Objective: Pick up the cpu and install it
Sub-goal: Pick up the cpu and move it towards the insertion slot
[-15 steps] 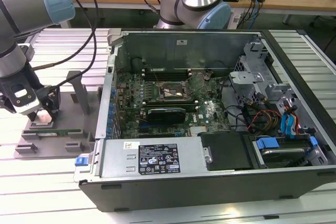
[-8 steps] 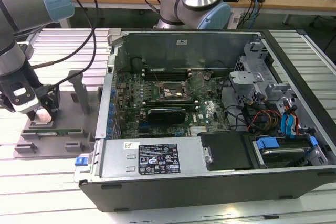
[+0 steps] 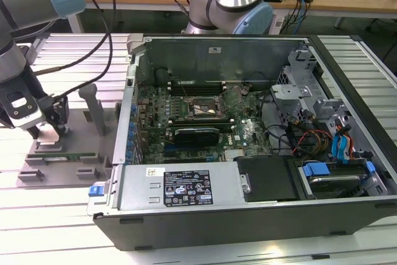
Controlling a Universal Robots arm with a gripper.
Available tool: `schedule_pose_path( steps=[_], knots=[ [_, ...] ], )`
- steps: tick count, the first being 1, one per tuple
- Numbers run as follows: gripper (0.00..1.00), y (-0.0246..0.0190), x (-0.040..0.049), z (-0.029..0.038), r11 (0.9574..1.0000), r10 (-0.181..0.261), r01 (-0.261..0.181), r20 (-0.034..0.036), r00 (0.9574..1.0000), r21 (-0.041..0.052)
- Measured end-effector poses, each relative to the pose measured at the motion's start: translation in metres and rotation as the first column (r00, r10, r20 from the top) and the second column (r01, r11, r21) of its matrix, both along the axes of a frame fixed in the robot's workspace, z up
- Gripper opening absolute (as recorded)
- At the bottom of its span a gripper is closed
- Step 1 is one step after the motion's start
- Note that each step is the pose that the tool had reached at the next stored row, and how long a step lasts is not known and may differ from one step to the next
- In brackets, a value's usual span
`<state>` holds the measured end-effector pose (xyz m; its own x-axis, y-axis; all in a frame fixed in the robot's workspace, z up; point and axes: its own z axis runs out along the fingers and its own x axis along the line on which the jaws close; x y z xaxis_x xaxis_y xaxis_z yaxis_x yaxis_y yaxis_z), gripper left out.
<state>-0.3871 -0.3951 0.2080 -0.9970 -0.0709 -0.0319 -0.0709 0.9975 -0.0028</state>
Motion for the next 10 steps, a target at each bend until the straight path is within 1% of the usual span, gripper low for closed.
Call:
schedule_pose_path(
  steps=[3, 8, 10],
  knots=[
    [0.55, 0.0, 0.0, 0.0022, 1.0, 0.0, 0.0, 0.0, 1.0, 0.0],
    [0.55, 0.0, 0.0, 0.0112, 1.0, 0.0, 0.0, 0.0, 1.0, 0.0],
    [0.55, 0.0, 0.0, 0.0131, 1.0, 0.0, 0.0, 0.0, 1.0, 0.0]
  ],
)
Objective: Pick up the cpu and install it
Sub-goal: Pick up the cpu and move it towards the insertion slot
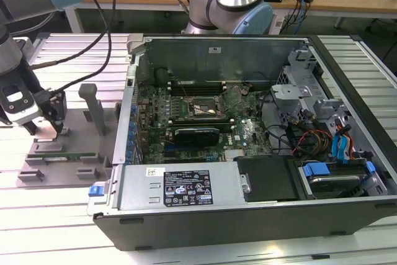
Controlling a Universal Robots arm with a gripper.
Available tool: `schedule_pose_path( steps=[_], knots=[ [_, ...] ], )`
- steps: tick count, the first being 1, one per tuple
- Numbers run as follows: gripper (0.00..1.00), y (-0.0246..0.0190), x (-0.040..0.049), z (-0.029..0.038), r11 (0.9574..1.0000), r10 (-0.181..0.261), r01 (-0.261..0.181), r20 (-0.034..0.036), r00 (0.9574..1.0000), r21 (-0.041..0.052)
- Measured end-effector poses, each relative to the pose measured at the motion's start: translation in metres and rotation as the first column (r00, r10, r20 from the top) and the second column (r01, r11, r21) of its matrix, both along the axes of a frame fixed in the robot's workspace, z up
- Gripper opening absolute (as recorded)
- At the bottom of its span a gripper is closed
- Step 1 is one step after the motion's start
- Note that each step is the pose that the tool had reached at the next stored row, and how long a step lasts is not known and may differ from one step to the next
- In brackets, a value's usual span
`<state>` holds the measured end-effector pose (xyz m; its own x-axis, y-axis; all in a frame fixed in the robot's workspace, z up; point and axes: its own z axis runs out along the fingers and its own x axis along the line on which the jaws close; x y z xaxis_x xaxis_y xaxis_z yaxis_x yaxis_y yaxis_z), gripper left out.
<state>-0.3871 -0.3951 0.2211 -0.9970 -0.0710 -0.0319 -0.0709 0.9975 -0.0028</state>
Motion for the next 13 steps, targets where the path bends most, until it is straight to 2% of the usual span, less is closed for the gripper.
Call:
schedule_pose_path(
  steps=[4, 9, 13],
  knots=[
    [0.55, 0.0, 0.0, 0.0074, 1.0, 0.0, 0.0, 0.0, 1.0, 0.0],
    [0.55, 0.0, 0.0, 0.0121, 1.0, 0.0, 0.0, 0.0, 1.0, 0.0],
    [0.55, 0.0, 0.0, 0.0207, 1.0, 0.0, 0.0, 0.0001, 1.0, 0.0001]
  ],
)
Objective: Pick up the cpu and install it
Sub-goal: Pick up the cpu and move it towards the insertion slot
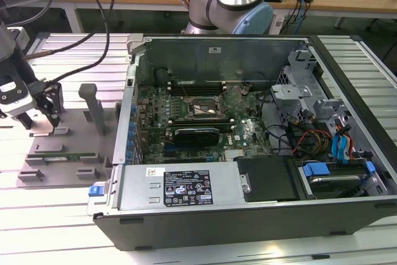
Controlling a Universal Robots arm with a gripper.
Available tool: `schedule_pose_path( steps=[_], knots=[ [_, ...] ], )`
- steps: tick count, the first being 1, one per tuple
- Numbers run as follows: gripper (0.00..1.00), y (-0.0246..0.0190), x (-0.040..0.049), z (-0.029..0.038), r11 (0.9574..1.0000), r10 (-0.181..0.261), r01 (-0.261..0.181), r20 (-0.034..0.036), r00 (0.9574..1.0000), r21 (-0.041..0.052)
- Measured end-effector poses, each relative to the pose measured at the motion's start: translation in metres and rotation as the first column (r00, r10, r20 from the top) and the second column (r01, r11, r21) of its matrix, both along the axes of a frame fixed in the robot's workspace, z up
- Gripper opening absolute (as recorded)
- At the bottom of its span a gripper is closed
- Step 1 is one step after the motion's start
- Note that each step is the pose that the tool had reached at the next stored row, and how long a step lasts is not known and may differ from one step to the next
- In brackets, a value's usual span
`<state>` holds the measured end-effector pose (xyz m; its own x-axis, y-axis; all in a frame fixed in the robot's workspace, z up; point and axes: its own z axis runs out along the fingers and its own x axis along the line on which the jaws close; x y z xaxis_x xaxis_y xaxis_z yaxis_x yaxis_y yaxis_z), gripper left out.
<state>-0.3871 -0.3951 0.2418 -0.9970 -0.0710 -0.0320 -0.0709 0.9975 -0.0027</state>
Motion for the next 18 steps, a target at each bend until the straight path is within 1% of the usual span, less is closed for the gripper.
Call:
schedule_pose_path(
  steps=[2, 4, 9, 15, 16, 18],
  knots=[
    [0.55, 0.0, 0.0, 0.005, 1.0, 0.0, 0.0, 0.0, 1.0, 0.0],
    [0.55, 0.0, 0.0, 0.007, 1.0, 0.0, 0.0, 0.0, 1.0, 0.0],
    [0.54, 0.0009, 0.0, 0.0209, 1.0, 0.0, 0.0, -0.0001, 1.0, 0.0005],
    [0.54, 0.0009, 0.0, 0.0326, 1.0, 0.0, 0.0, 0.0, 1.0, 0.0005],
    [0.54, 0.0009, 0.0, 0.0362, 1.0, 0.0, 0.0, -0.0001, 1.0, 0.0004],
    [0.54, 0.0009, 0.0, 0.0397, 1.0, 0.0, 0.0, -0.0001, 1.0, 0.0004]
  ],
)
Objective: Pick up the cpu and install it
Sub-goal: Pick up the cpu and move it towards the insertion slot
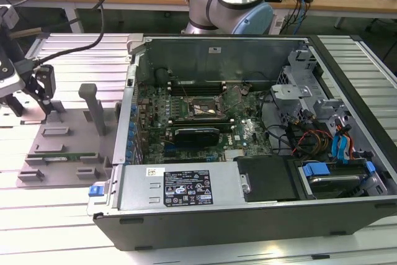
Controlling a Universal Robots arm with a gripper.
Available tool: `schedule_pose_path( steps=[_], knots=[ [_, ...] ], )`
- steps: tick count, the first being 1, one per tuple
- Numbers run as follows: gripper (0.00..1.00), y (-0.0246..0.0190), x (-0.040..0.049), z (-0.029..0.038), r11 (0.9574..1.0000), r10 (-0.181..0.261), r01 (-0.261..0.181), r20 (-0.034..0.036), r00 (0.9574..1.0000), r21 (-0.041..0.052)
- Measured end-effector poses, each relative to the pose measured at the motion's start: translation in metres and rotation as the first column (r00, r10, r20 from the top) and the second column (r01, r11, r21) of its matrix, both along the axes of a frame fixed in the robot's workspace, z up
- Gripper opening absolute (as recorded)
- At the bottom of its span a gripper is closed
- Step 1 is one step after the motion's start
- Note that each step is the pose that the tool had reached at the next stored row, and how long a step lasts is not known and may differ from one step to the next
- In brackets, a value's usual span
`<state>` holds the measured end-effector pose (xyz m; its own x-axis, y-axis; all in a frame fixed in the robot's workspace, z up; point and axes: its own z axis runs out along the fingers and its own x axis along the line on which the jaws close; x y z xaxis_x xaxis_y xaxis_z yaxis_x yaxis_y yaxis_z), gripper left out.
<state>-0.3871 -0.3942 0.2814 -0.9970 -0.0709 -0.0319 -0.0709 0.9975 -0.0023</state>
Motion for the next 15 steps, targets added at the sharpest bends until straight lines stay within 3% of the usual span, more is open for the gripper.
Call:
schedule_pose_path(
  steps=[6, 15],
  knots=[
    [0.54, 0.0, 0.0, 0.0103, 1.0, 0.0, 0.0, 0.0, 1.0, 0.0001],
    [0.54, 0.0, 0.0, 0.0381, 1.0, 0.0, 0.0, 0.0, 1.0, 0.0]
  ],
)
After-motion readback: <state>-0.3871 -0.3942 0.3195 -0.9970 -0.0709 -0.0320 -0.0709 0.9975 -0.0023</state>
